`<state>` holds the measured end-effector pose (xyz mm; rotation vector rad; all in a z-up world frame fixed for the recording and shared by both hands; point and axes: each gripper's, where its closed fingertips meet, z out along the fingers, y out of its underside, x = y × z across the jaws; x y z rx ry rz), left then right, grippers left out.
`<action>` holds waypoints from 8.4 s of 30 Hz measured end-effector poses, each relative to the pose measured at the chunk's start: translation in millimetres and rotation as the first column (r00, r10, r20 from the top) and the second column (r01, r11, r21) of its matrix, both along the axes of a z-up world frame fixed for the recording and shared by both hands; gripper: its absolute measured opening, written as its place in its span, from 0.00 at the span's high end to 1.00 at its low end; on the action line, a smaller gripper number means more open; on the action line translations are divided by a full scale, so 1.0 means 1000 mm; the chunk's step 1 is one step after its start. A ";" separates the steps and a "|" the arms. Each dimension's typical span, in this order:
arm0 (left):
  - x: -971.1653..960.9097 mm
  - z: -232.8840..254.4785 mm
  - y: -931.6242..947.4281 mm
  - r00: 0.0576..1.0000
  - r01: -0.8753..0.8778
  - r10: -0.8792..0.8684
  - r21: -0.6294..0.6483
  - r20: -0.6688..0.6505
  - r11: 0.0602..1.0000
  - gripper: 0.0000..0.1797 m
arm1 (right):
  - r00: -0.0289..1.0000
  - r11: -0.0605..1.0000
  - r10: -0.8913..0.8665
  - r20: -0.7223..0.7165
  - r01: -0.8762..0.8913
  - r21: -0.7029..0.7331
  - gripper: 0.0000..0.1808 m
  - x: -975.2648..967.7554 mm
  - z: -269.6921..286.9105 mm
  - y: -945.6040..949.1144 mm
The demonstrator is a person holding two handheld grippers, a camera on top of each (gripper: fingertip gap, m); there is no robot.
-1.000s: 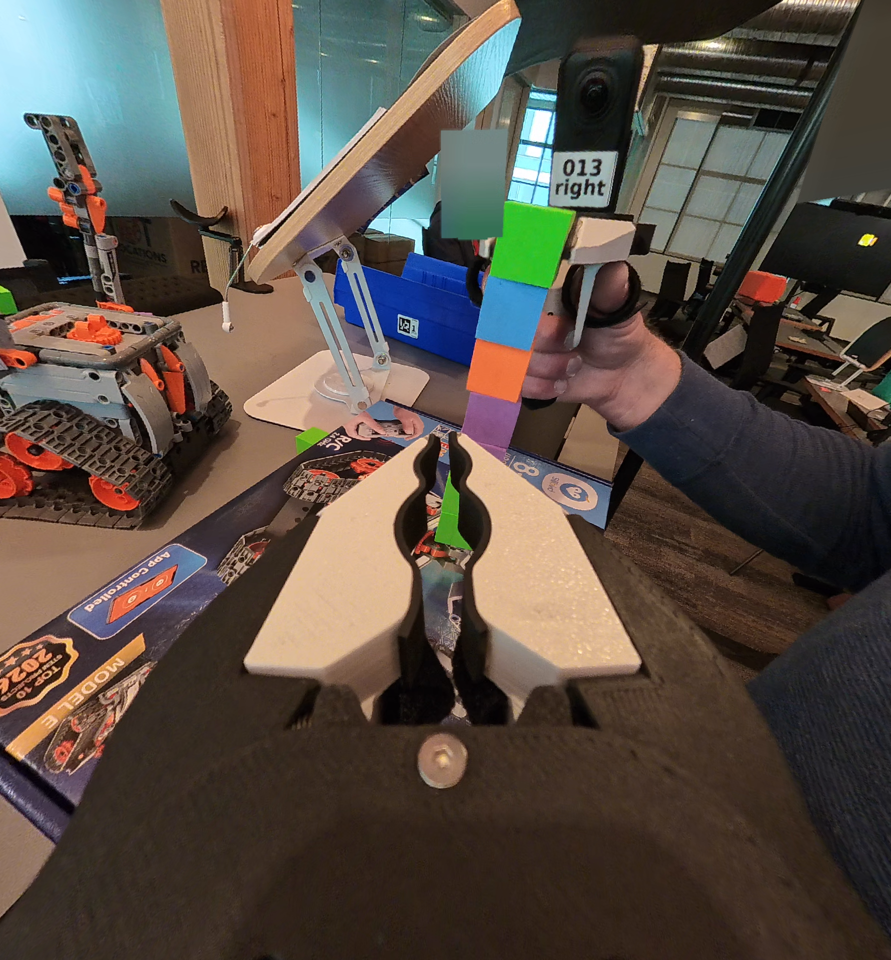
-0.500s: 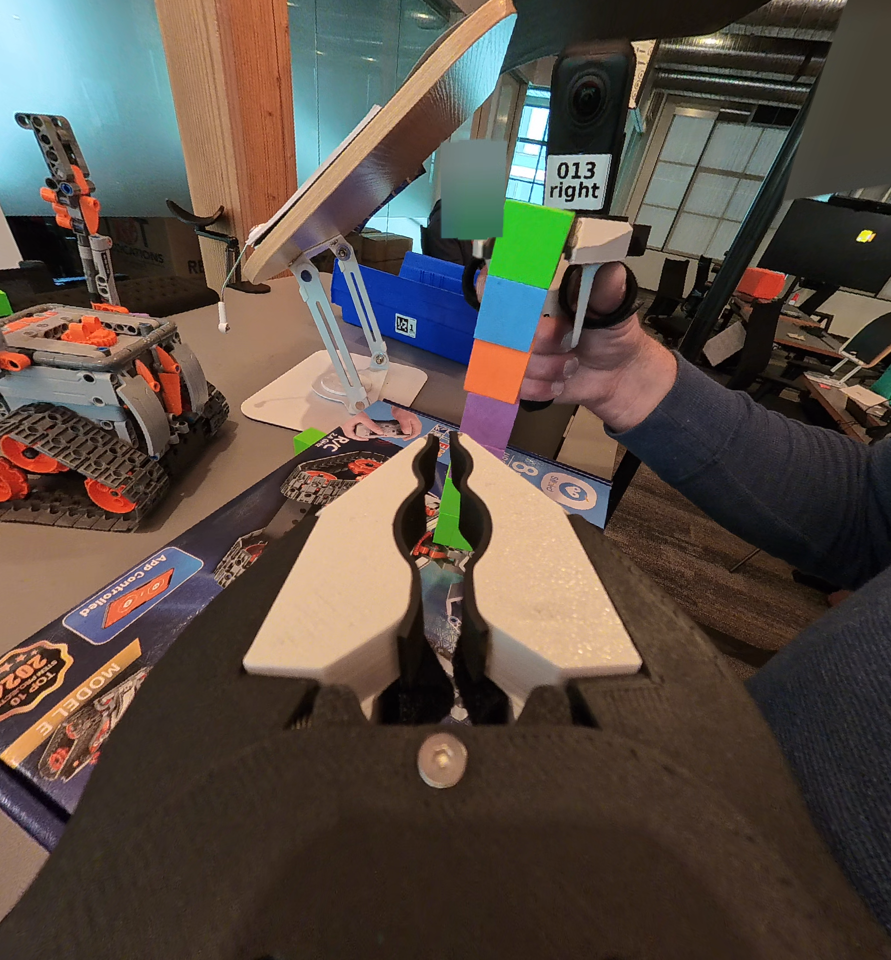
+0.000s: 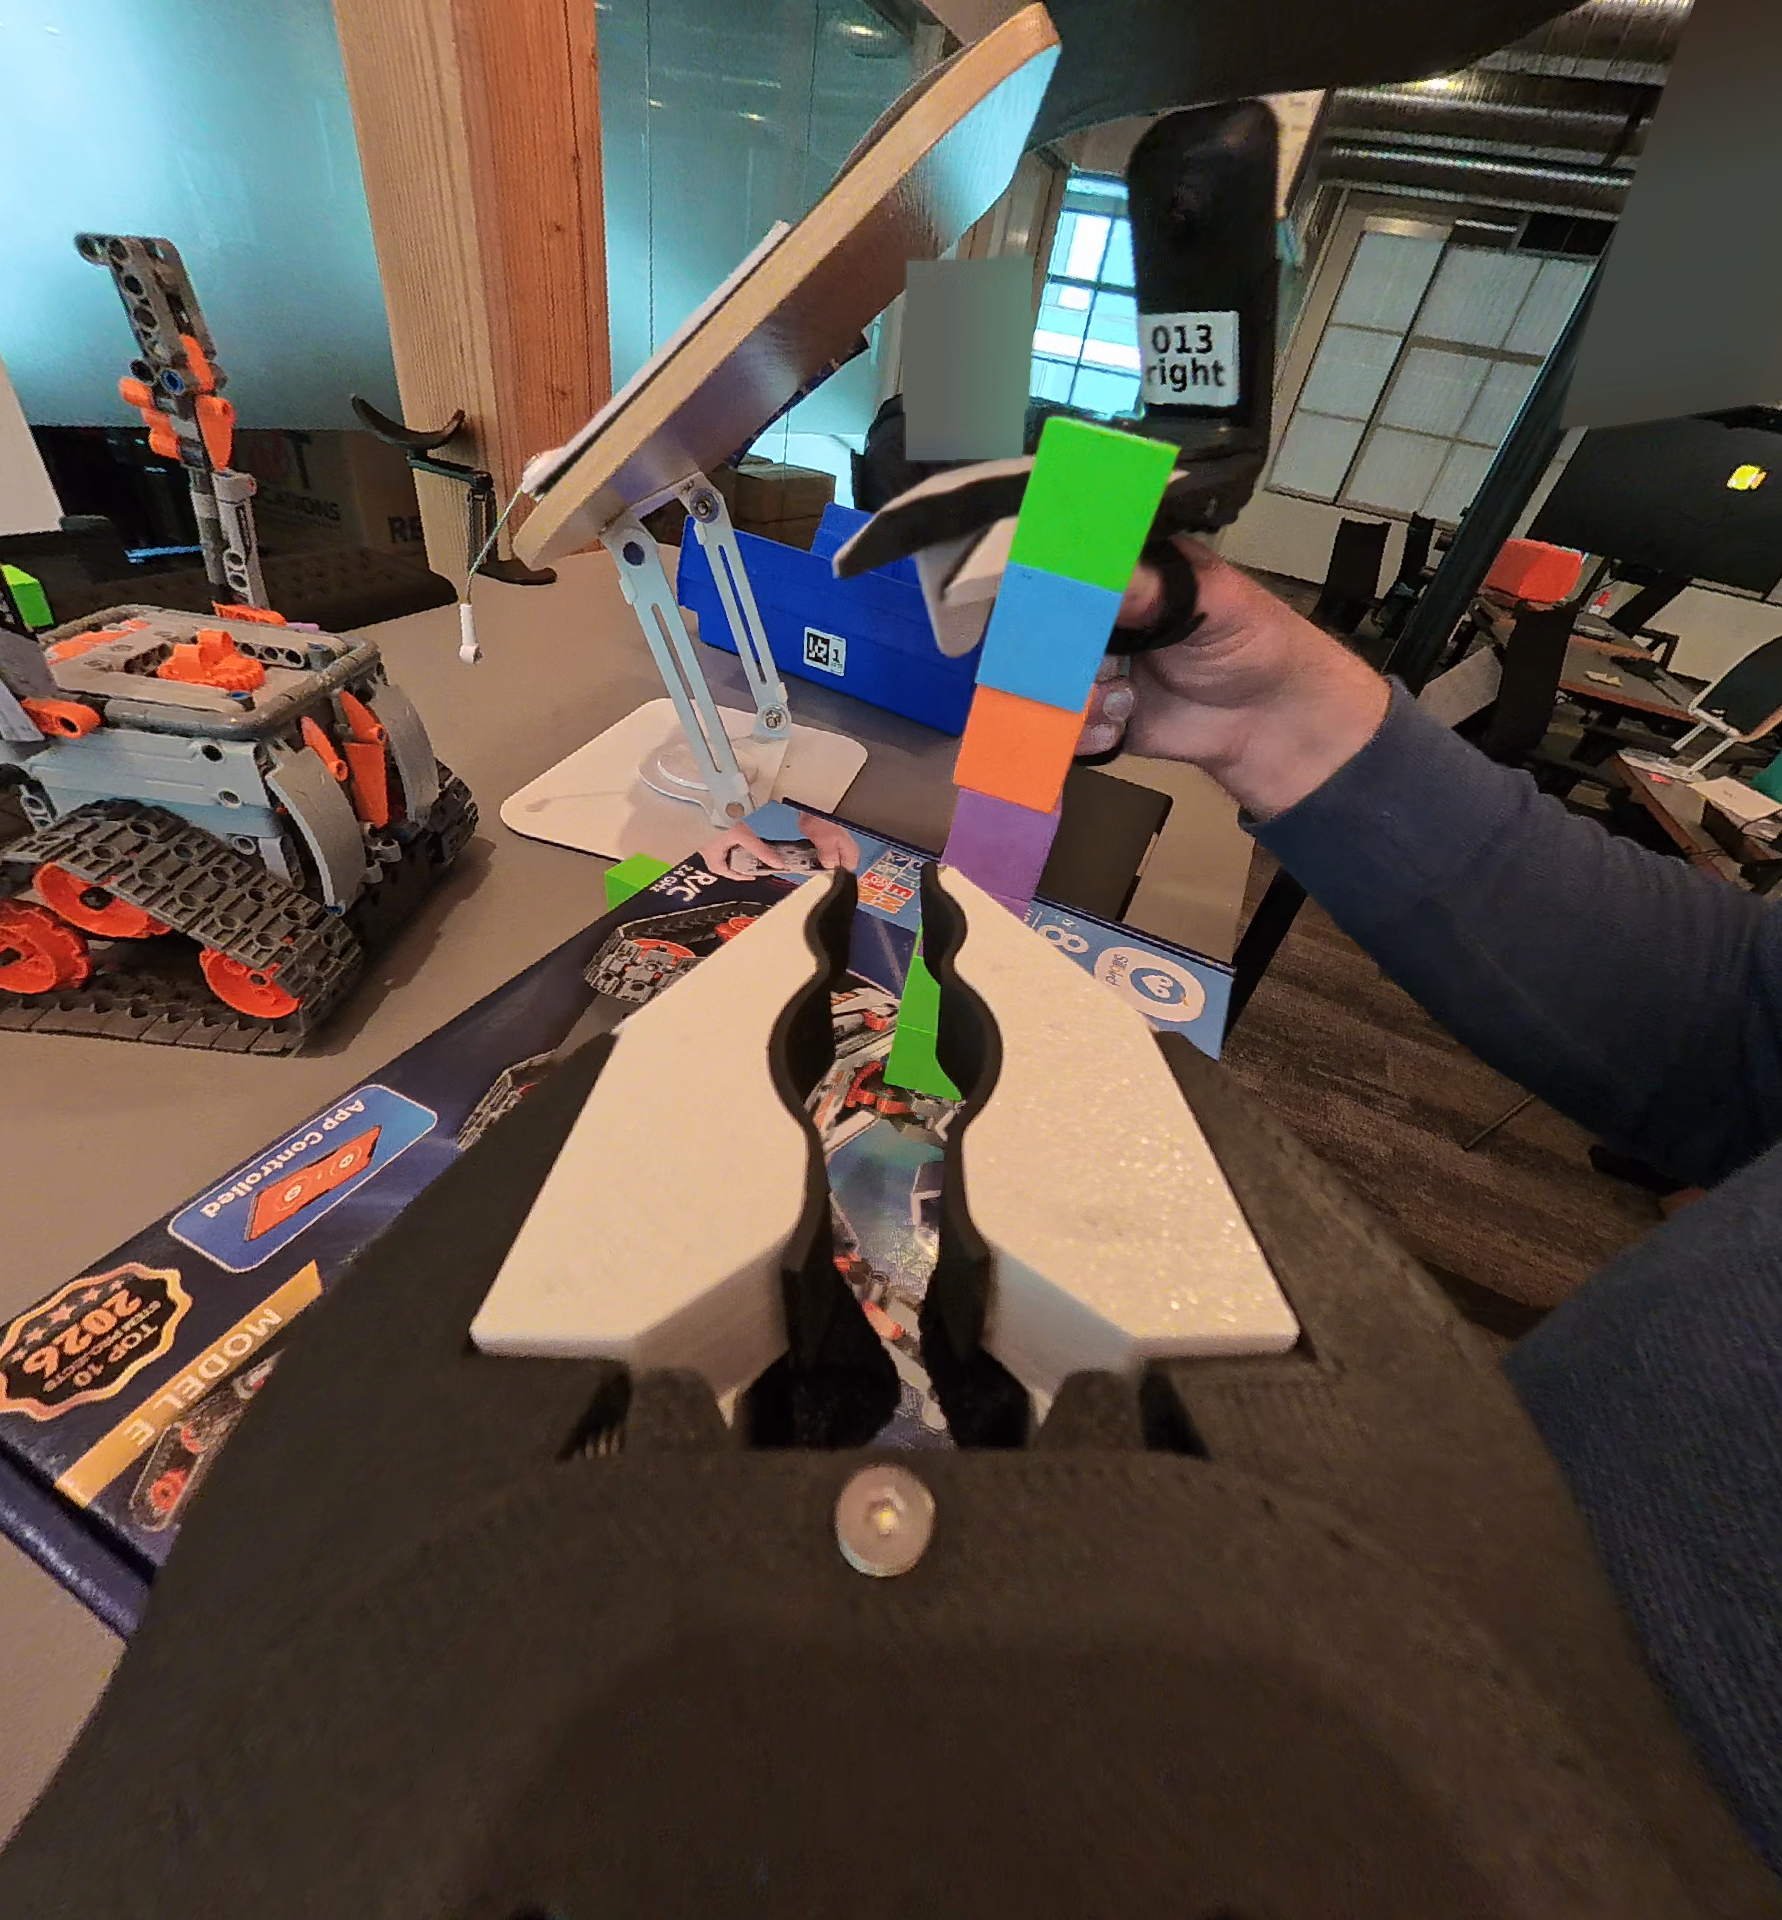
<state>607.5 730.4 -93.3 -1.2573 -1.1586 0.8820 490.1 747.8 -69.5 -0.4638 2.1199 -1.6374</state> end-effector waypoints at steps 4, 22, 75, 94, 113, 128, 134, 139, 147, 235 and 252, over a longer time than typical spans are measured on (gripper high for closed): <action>-0.004 -0.002 -0.005 1.000 -0.005 0.006 -0.012 0.018 1.000 0.94 | 0.956 0.954 -0.150 -0.251 0.207 0.219 0.78 -0.036 -0.051 -0.021; -0.005 -0.009 -0.007 0.999 0.025 -0.025 -0.012 0.039 1.000 0.93 | 0.593 0.769 0.295 -0.750 0.318 0.554 0.88 -0.088 -0.148 -0.070; -0.024 -0.009 -0.001 0.998 0.032 -0.031 -0.028 0.046 0.999 0.95 | 0.968 0.933 0.238 0.078 -0.206 -0.294 0.86 0.081 0.076 0.025; -0.024 -0.009 -0.001 0.998 0.034 -0.033 -0.029 0.050 0.999 0.95 | 0.962 0.936 0.247 0.115 -0.206 -0.286 0.85 0.083 0.063 0.021; -0.060 0.124 -0.117 0.978 -0.141 0.201 -0.515 0.062 0.845 0.70 | 0.975 0.926 0.124 0.182 -0.048 -0.376 0.80 0.042 0.069 0.051; -0.169 0.057 -0.229 0.955 -0.020 0.104 -0.290 0.277 0.957 0.83 | 0.972 0.925 0.080 0.223 0.011 -0.381 0.84 0.036 0.055 0.061; -0.159 0.081 -0.217 0.974 -0.016 0.081 -0.291 0.212 0.956 0.86 | 0.970 0.922 0.078 0.229 0.017 -0.387 0.85 0.032 0.056 0.060; -0.121 0.136 -0.153 0.993 0.056 -0.018 -0.336 0.114 0.940 0.86 | 0.972 0.930 0.061 0.226 0.027 -0.367 0.86 0.029 0.050 0.054; -0.056 0.160 -0.025 0.985 0.170 -0.164 -0.277 0.045 0.946 0.86 | 0.977 0.943 0.005 0.214 0.067 -0.326 0.88 0.024 0.031 0.045; -0.235 0.059 -0.315 0.875 0.232 0.057 -0.519 0.480 0.823 0.76 | 0.884 0.876 -0.456 0.106 0.467 -0.121 0.90 0.008 -0.024 0.058; -0.470 -0.100 -0.414 0.772 0.362 0.183 -0.658 0.609 0.660 0.60 | 0.703 0.710 -0.697 0.141 0.704 0.006 0.90 0.014 -0.050 0.094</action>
